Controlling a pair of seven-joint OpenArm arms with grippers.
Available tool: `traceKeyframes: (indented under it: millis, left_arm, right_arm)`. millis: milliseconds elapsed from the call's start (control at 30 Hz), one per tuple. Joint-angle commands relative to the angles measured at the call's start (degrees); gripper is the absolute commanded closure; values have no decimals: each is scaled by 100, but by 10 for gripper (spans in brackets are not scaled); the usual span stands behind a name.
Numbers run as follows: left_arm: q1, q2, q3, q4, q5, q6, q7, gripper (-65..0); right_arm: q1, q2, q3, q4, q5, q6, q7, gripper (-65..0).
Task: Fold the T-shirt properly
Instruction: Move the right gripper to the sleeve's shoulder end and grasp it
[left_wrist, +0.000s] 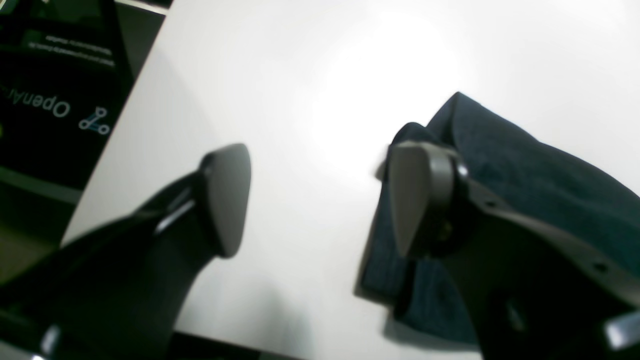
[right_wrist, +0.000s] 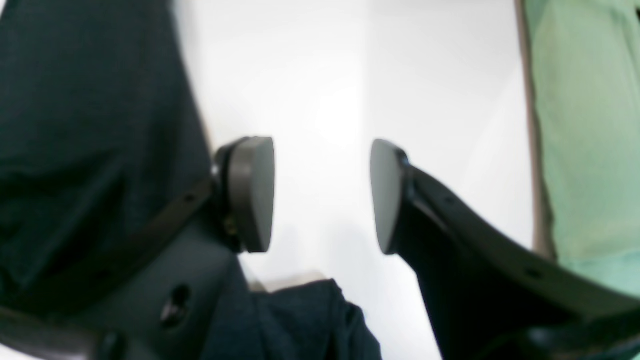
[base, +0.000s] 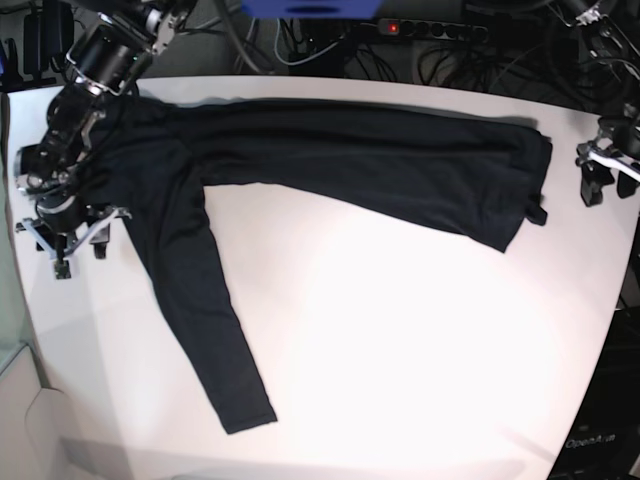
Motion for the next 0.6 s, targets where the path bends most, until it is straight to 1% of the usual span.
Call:
traceKeyframes:
  millis: [0, 200, 267, 433, 500, 567]
  left_arm:
    - [-24, -128, -15, 93, -103, -12, -143, -420]
    - [-86, -137, 11, 93, -103, -12, -143, -420]
    - [-174, -145, 222, 93, -94, -12, -143, -420]
    - [-429, -110, 671, 128, 565, -12, -143, -420]
    - [-481, -31, 776, 137, 697, -12, -143, -420]
    - [-543, 4, 820, 164, 697, -12, -143, -420]
  right_arm:
    - [155, 134, -9, -32, 78, -47, 141, -319]
    - [331, 249, -18, -490, 78, -47, 141, -319]
    - [331, 249, -167, -490, 78, -47, 141, -319]
    - [164, 231, -642, -490, 78, -47, 133, -319]
    - [129, 187, -756, -490, 78, -47, 133, -319]
    - [120, 161, -774, -472, 78, -47, 133, -319]
